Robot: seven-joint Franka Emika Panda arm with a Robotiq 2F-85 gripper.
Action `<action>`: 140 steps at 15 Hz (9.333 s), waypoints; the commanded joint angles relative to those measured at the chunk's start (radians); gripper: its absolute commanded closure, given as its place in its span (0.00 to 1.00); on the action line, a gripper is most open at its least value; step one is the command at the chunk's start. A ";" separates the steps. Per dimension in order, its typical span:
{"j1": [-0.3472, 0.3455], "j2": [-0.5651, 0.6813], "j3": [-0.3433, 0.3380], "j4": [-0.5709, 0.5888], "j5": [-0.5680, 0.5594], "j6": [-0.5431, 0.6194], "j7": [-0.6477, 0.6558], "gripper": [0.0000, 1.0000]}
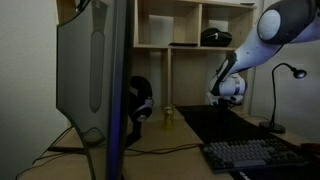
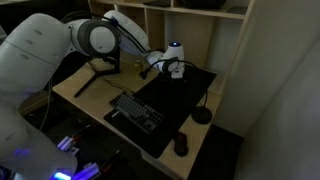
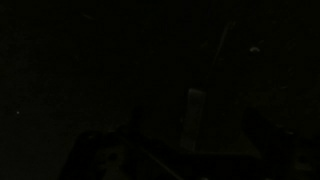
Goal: Turn the lamp on and off
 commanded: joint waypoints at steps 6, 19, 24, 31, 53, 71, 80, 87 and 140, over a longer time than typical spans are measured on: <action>-0.029 0.069 0.025 0.141 0.030 -0.081 0.023 0.30; -0.031 0.123 0.010 0.226 0.009 -0.141 0.075 0.27; -0.030 0.123 0.002 0.246 0.001 -0.175 0.086 0.11; -0.037 0.138 -0.009 0.249 -0.004 -0.174 0.090 0.00; -0.050 0.138 0.000 0.269 -0.005 -0.206 0.076 0.31; -0.043 0.153 0.010 0.306 -0.003 -0.199 0.084 0.42; -0.047 0.151 0.016 0.308 -0.001 -0.201 0.079 0.97; -0.051 0.151 0.018 0.303 0.001 -0.197 0.077 0.37; -0.053 0.162 -0.005 0.307 -0.006 -0.125 0.094 0.00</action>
